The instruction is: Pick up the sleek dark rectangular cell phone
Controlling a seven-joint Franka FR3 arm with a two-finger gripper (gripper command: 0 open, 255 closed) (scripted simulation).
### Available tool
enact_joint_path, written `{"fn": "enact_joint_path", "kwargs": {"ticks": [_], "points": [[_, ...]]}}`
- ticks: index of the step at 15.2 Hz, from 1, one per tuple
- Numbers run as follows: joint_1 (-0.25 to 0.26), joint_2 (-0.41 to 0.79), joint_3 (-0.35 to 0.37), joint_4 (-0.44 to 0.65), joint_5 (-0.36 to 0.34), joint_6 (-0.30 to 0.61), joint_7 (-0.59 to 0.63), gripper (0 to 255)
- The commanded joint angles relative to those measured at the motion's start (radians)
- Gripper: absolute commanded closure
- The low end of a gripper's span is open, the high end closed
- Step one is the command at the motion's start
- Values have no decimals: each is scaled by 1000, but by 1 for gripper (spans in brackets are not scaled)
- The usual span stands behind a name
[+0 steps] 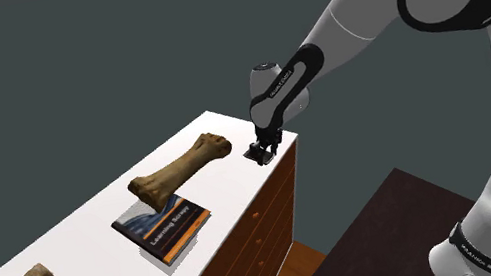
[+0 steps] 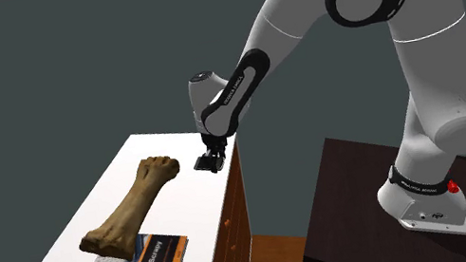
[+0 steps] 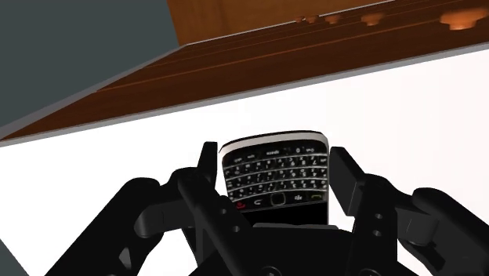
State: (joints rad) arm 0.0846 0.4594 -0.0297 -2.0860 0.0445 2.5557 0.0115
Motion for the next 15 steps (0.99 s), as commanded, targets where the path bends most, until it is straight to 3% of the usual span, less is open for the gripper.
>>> {"fn": "enact_joint_path", "kwargs": {"ticks": [1,15], "points": [[1,-20,-1,-2,-1,-18,1,255],[4,-144,-6,6,-11,-150,9,255]]}}
